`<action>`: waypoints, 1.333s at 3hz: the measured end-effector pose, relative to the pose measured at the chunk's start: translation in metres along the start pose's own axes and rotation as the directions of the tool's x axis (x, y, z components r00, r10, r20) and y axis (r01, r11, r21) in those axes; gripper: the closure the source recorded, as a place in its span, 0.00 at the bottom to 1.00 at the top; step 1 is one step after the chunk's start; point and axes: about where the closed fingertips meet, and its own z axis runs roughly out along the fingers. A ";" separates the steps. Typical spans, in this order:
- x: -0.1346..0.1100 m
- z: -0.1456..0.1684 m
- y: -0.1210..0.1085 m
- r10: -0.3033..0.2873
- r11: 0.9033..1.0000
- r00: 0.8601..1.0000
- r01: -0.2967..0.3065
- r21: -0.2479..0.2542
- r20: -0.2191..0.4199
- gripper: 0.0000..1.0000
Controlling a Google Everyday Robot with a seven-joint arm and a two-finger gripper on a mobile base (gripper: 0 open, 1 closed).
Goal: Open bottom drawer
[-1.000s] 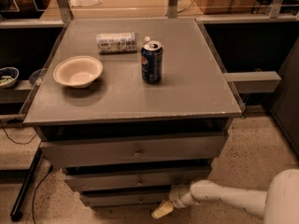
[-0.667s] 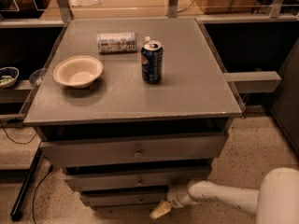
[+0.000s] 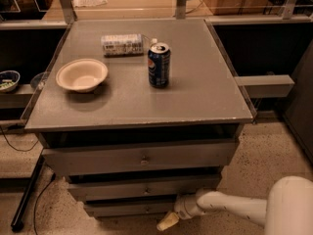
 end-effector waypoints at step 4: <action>-0.026 0.006 -0.007 -0.031 0.999 0.994 0.027 0.047 0.102 0.00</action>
Offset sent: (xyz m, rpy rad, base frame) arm 0.0078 -0.0100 0.0375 0.0150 -0.1529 -0.0711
